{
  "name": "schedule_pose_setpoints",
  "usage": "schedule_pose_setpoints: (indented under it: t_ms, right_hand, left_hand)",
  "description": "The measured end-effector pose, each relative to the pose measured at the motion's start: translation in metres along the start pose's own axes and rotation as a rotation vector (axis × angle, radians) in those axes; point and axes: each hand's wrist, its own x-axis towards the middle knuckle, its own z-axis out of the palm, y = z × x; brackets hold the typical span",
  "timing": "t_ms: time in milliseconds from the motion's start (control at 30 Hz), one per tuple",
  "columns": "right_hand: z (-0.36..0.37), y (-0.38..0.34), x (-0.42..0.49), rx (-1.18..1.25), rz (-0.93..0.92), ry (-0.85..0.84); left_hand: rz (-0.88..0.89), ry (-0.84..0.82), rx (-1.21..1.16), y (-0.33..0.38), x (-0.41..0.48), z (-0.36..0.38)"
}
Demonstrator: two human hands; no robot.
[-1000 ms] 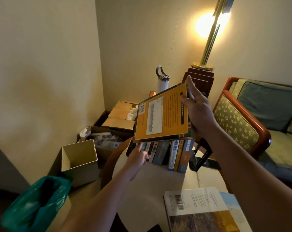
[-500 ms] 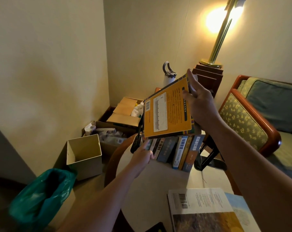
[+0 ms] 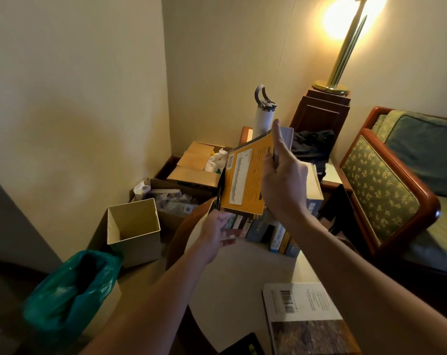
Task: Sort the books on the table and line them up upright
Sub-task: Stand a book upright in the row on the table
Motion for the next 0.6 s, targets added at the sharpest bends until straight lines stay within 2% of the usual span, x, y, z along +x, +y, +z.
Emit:
schedule_pose_setpoints:
  t_ms: [133, 267, 333, 433, 467, 600]
  right_hand:
    - [0.012, 0.001, -0.007, -0.044, -0.013, -0.040]
    - [0.024, 0.006, 0.004, -0.035, 0.119, -0.098]
    - [0.032, 0.008, 0.013, -0.052, 0.153, -0.149]
    - [0.045, 0.010, 0.024, -0.057, 0.212, -0.230]
    - [0.049, 0.012, 0.026, -0.075, 0.233, -0.242]
    - [0.065, 0.021, 0.028, -0.137, 0.245, -0.255]
  left_hand:
    - [-0.112, -0.018, 0.028, -0.002, 0.005, -0.001]
    - [-0.110, 0.099, 0.139, -0.007, 0.009, -0.005]
    - [0.042, 0.130, 0.334, -0.009, 0.007, -0.010]
    - [0.494, 0.109, 0.771, -0.014, 0.000, -0.026]
    - [0.585, 0.097, 0.821, -0.014, -0.002, -0.029]
    - [0.572, 0.015, 0.610, -0.014, -0.013, -0.025]
